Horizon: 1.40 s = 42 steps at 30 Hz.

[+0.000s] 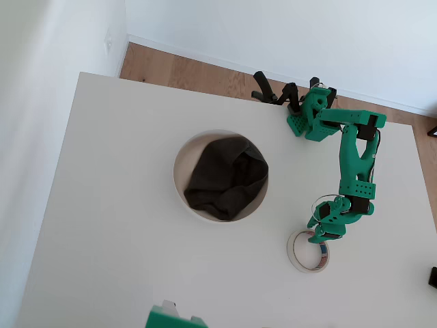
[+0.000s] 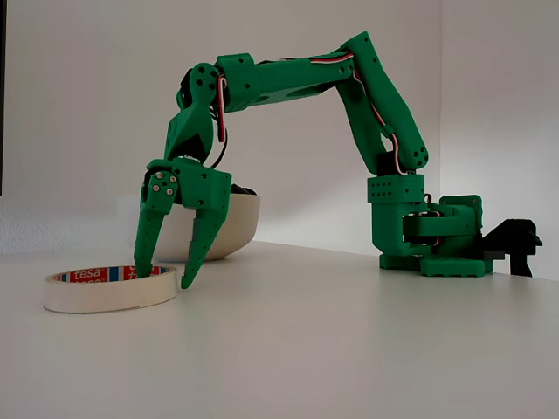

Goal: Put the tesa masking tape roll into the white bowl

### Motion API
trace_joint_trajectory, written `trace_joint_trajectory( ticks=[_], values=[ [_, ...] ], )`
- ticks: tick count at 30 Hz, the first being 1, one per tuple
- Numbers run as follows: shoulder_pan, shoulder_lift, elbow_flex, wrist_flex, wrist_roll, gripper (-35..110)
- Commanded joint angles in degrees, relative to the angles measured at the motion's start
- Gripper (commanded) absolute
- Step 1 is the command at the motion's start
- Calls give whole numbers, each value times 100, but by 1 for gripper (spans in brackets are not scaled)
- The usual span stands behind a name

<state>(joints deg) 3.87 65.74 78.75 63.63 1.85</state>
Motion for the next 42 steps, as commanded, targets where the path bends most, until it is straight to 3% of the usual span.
trace_joint_trajectory(
  ticks=[1, 8, 10, 11, 26, 32, 42],
  values=[
    [-35, 149, -325, 9, 62, 12],
    [-97, 53, -325, -79, 105, 11],
    [-114, 62, -325, -105, 88, 3],
    [-114, 70, -325, -114, 97, -8],
    [-290, 694, -334, -176, 264, -8],
    [-308, 1441, -967, 562, 255, -8],
    [967, 2505, -2320, 1521, 9, -8]
  ],
)
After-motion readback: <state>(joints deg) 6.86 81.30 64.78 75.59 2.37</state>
